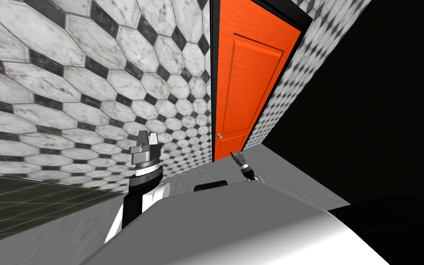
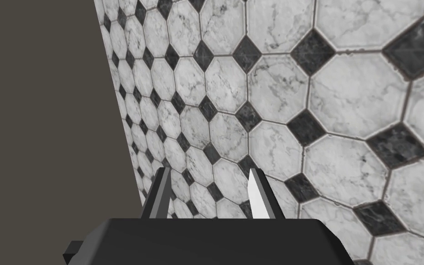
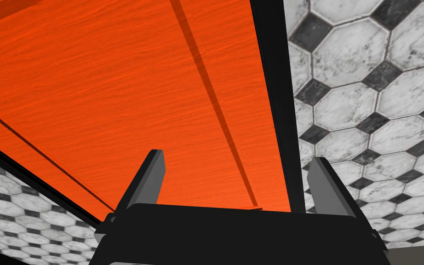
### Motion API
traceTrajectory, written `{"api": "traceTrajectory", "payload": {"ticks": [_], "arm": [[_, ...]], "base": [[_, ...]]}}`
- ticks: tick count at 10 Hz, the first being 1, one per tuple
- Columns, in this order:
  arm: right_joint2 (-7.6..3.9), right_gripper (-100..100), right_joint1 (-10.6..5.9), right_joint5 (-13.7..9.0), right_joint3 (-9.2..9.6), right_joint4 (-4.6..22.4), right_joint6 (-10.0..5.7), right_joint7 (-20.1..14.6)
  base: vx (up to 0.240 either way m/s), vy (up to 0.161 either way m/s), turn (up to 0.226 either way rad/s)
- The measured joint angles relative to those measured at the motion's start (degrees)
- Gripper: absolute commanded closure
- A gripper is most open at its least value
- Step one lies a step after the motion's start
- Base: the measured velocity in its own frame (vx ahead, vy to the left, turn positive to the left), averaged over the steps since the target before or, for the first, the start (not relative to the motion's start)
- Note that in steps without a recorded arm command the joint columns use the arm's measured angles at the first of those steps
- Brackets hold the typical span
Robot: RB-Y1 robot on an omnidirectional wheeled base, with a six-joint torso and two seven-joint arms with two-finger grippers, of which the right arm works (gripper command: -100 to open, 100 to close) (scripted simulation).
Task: Pull the door open
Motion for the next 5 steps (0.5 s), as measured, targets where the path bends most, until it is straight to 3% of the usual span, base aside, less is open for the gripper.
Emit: {"api": "traceTrajectory", "payload": {"ticks": [2, 5], "arm": [[-0.07, -100, -0.97, 1.1, -0.37, 3.0, -0.93, 2.1], [-0.59, -100, -1.33, 2.5, -0.83, 5.4, -1.70, 4.4]], "base": [[0.136, 0.054, -0.034], [0.097, 0.039, -0.022]]}}
